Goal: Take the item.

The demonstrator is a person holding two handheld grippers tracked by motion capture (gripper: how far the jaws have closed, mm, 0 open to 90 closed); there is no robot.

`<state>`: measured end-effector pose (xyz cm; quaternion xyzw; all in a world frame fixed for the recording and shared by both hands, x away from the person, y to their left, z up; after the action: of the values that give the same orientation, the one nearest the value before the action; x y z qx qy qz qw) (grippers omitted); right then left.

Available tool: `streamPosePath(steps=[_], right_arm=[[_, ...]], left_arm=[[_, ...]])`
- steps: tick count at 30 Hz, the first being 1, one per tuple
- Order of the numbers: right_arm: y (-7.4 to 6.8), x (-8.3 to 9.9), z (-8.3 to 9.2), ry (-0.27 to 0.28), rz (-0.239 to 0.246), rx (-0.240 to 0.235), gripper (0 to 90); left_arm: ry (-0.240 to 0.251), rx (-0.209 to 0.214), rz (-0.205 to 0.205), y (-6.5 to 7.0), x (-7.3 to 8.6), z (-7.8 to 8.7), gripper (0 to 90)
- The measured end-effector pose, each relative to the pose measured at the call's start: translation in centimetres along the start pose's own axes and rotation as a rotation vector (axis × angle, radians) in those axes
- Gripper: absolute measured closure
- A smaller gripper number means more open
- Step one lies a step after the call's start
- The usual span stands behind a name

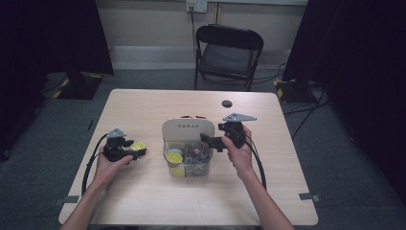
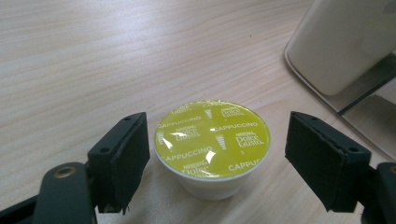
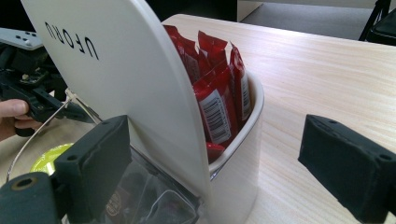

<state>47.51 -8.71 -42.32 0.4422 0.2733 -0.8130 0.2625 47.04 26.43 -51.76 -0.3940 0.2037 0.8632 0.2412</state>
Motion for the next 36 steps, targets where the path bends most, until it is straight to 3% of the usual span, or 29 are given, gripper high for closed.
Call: streamPosePath(steps=[5,7,12,21,25,27,31,33,36], right_arm=[[0.1,0.0,0.0,-0.001,-0.004,-0.001,8.6],[0.1,0.1,0.0,-0.001,-0.006,-0.004,8.5],[0.1,0.1,0.0,-0.002,-0.004,-0.002,8.5],[0.3,0.1,0.2,-0.004,-0.012,-0.001,8.3],[0.4,0.0,0.4,0.002,-0.015,0.003,7.9],[0.4,0.0,0.5,0.009,-0.019,0.005,8.0],[0.4,-0.1,0.8,0.016,-0.025,0.005,10.6],[0.3,-0.3,1.1,0.026,-0.018,0.007,14.1],[0.2,-0.6,1.3,0.039,-0.016,-0.001,17.1]], left_arm=[[-0.003,0.008,0.003,0.3,-0.1,0.8,21.2],[0.005,-0.013,-0.007,0.5,-0.2,1.4,21.6],[0.037,-0.009,-0.006,0.9,0.0,3.0,22.3],[0.012,-0.002,-0.032,1.9,1.3,4.3,22.3],[-0.027,0.018,-0.047,2.9,2.3,4.2,22.2],[-0.013,0.029,-0.067,3.3,2.6,4.0,21.2],[-0.043,0.025,-0.068,3.4,3.3,3.4,21.2],[-0.083,0.014,-0.082,3.4,3.9,2.8,20.8],[-0.074,0.009,-0.084,3.5,4.2,2.6,20.8]])
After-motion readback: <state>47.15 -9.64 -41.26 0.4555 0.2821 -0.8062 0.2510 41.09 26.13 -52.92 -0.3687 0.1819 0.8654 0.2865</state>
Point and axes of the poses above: each handheld gripper's, and its own axes: z roughly backward along the jaws, x roughly out of its underside, y roughly to its right, the point moved 5 cm from there along -z, roughly forward along the jaws, and after that the axes turned 1 degree about -x, right-handed, at the moved point
